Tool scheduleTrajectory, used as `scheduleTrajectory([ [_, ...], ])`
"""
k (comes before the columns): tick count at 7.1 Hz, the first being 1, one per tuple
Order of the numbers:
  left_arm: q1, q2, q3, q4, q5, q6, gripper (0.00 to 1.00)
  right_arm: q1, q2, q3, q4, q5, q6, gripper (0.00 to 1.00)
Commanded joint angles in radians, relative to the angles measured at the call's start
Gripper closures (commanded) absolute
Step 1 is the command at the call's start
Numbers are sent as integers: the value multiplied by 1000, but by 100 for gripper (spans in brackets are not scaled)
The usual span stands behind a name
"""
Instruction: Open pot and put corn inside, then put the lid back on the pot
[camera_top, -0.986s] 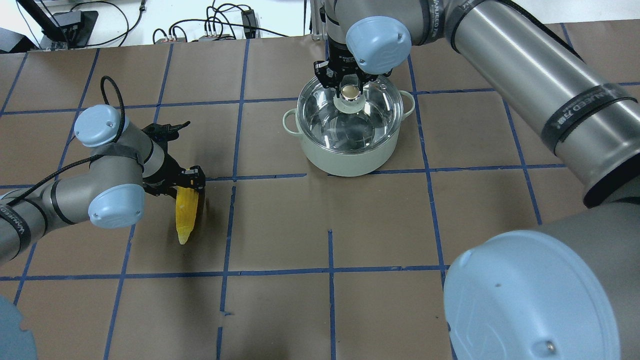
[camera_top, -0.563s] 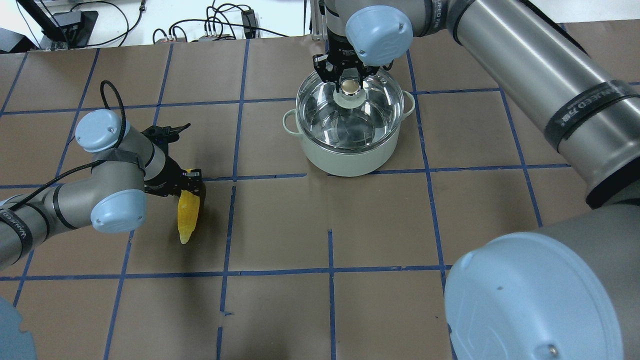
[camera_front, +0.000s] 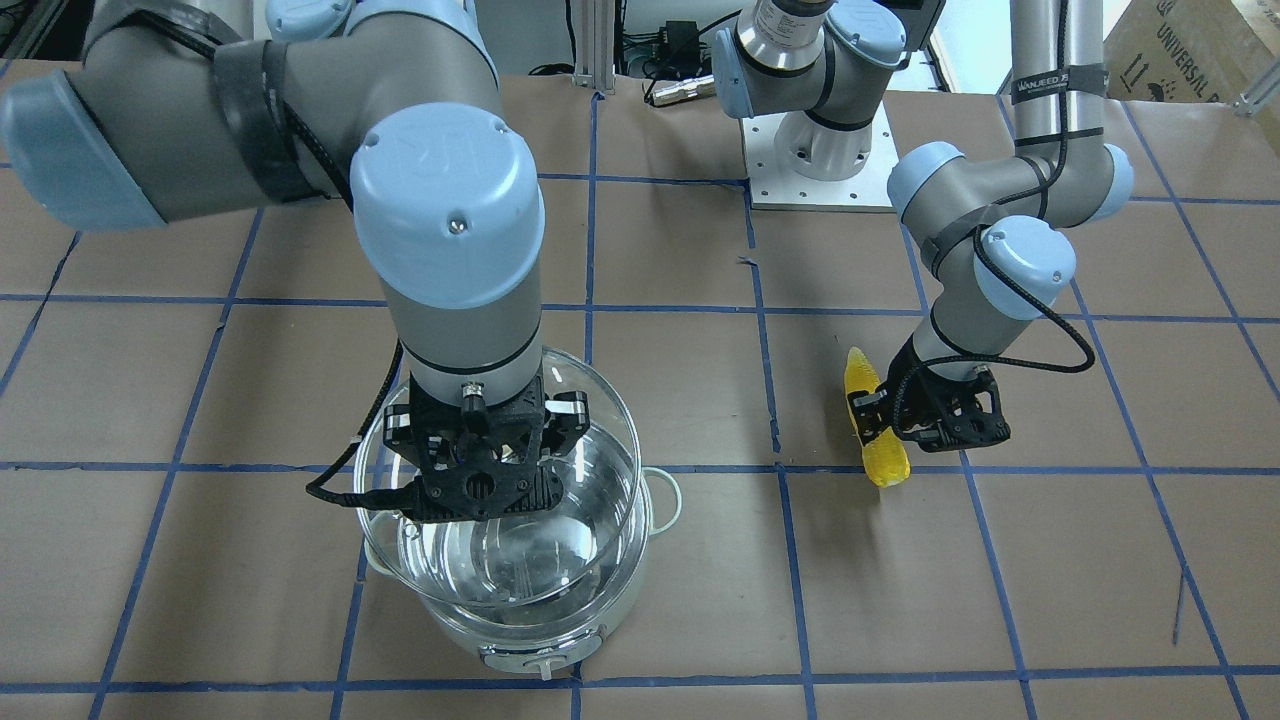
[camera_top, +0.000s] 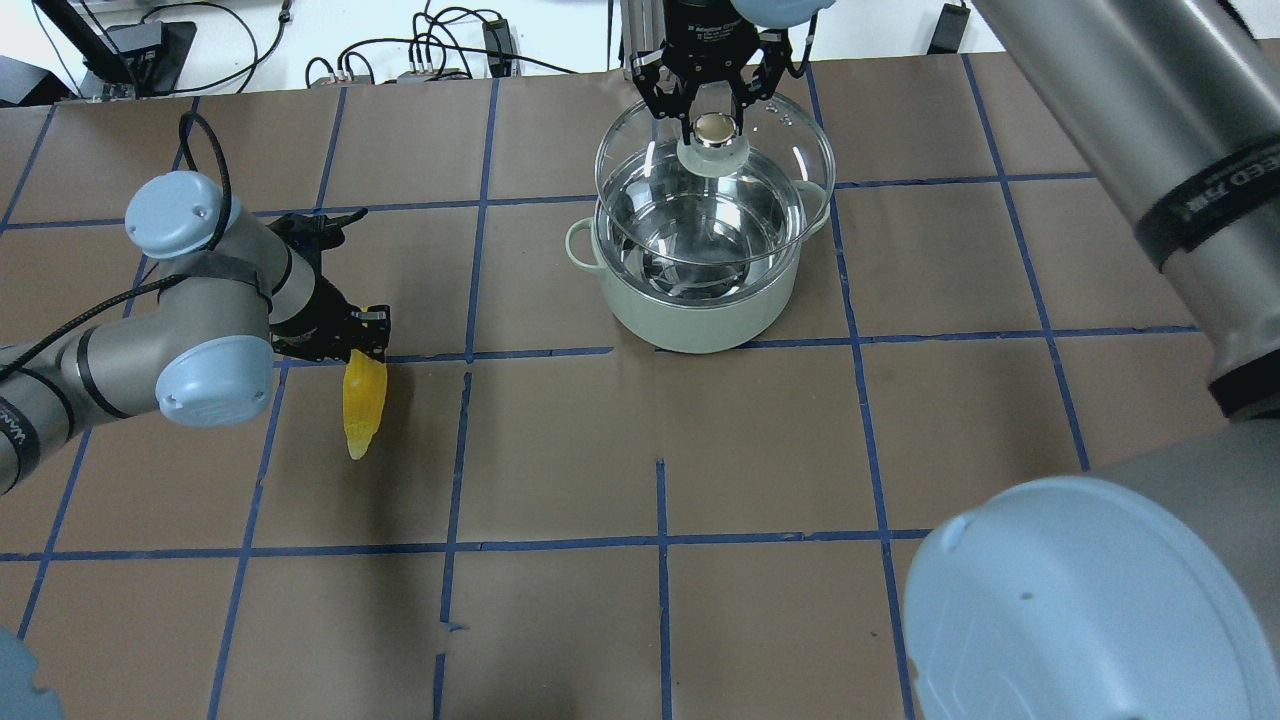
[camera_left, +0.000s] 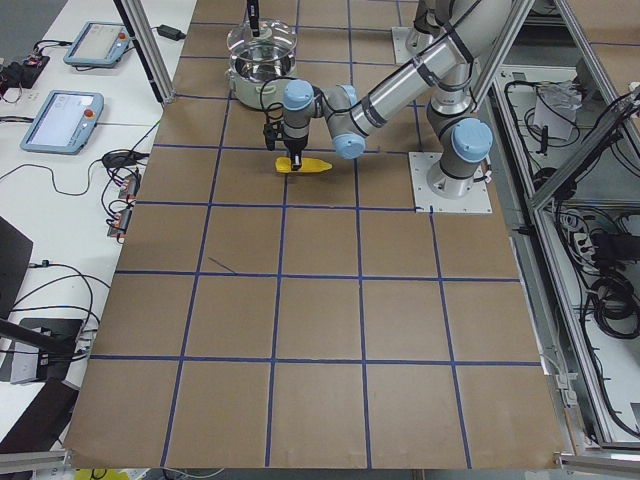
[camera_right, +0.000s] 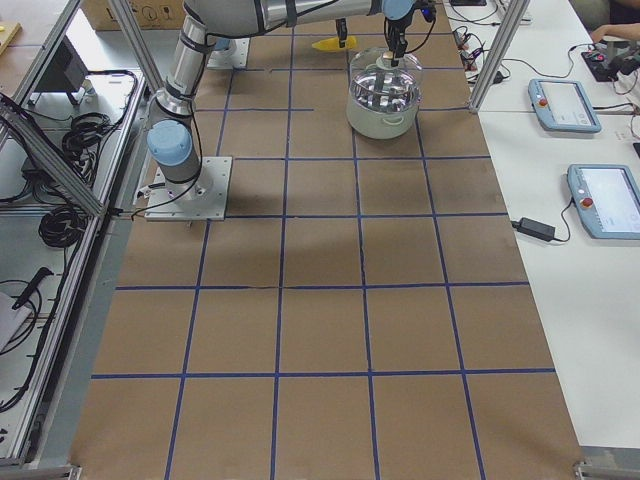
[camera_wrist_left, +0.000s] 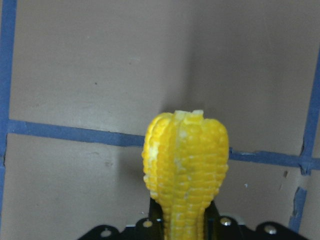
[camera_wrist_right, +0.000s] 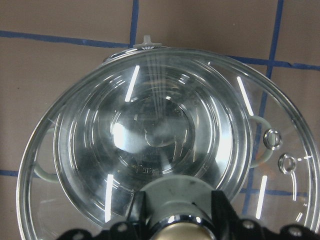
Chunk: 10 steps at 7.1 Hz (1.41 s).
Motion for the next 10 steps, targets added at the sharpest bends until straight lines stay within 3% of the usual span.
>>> scheduleTrajectory([
  [1, -16, 49, 211, -301, 0, -9, 97, -64, -59, -15, 74, -7, -145, 55],
  [3, -91, 64, 511, -670, 0, -130, 97, -154, -123, -9, 130, 0, -270, 59],
  [4, -157, 58, 577, -727, -4, -226, 97, -202, -142, -7, 161, 2, -343, 59],
  [8, -401, 20, 593, -614, -11, -564, 97, -361, -183, -4, 266, 19, -488, 64],
  [10, -461, -35, 599, -509, -7, -604, 97, -386, -183, -6, 266, 20, -497, 64],
])
